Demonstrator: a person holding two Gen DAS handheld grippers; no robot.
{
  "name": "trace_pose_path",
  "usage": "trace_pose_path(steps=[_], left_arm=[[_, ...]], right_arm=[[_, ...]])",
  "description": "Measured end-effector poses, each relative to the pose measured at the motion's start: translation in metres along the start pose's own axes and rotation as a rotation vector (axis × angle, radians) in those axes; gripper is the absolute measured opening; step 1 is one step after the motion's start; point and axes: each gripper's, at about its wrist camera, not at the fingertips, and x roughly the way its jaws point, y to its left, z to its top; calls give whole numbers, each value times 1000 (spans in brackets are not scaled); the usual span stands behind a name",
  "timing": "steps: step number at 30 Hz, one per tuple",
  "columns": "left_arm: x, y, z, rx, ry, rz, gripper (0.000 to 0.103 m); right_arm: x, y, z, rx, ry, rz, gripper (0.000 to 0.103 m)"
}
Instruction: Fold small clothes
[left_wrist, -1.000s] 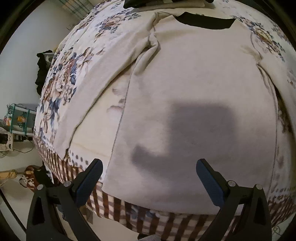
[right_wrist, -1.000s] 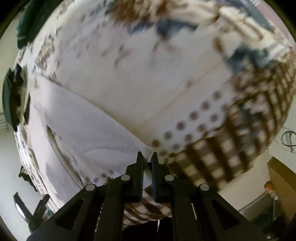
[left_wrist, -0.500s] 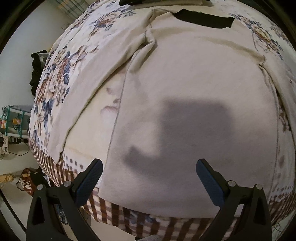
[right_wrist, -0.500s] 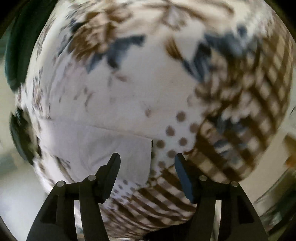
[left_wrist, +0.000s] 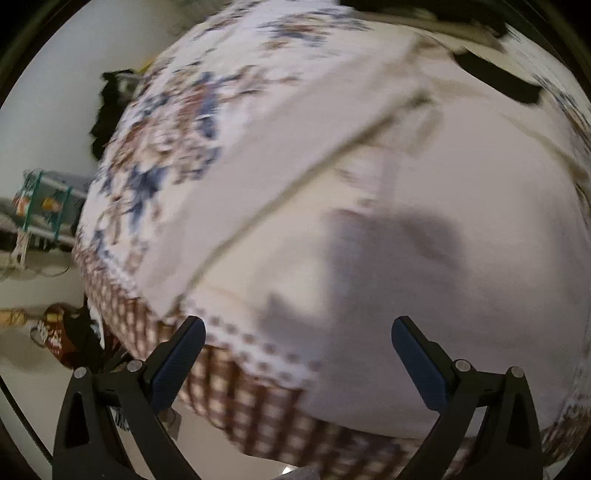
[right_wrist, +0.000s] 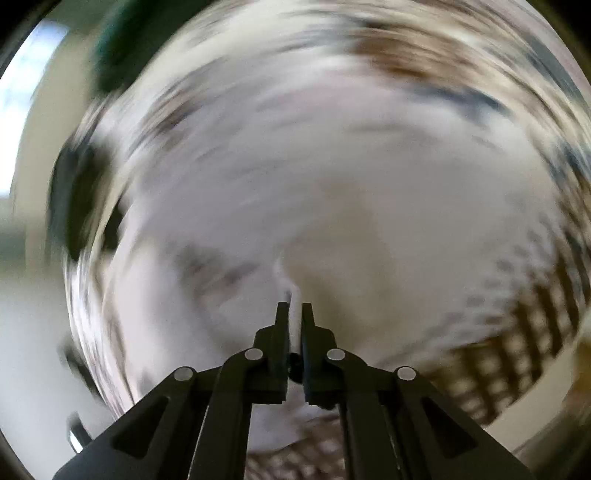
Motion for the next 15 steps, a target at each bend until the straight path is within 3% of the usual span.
trace_pose_path(steps=[3,7,11,15], left_arm=[[4,44,1,-56,-12,37,103],[15,92,-3,-122,-4,81,103],[29,132,-10,-187,17,99,103],[42,156,-19,-223,28,102,103]], right_arm=[[29,119,-20,-300,73,-9,3],[95,240,-87,-638,204,-58,3],[163,305,-148,-873,303,-165,3],[200,316,-183,-951,362,-253,3]])
